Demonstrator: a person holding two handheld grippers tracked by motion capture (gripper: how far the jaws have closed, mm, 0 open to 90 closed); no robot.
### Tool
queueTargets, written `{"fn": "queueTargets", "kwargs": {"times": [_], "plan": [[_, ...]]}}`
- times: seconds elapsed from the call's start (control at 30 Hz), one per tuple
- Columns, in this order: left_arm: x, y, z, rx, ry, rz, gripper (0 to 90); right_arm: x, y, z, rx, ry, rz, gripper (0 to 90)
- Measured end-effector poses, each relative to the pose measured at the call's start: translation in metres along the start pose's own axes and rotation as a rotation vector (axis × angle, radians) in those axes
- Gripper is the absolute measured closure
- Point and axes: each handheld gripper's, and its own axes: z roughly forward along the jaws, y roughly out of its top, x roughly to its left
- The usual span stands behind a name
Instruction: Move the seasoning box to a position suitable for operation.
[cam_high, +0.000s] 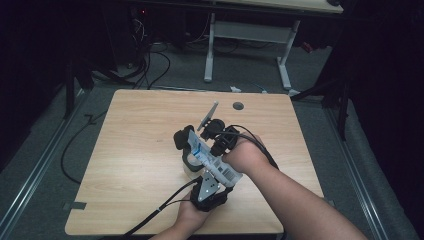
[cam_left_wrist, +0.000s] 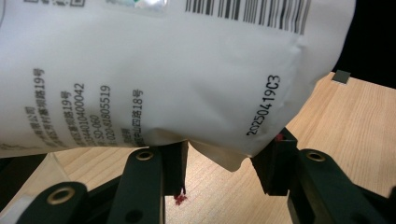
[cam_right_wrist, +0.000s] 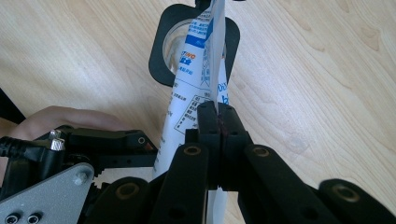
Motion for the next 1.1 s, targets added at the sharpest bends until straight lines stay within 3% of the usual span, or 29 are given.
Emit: {"fn": "queueTargets", "kwargs": {"times": [1.1], "plan": [[0.0001,0.0048,0.0009,-0.014,0.005,0.008,60.5,0.0005,0.0076,0.0014,-0.011,0.019,-0.027,90.0]]}}
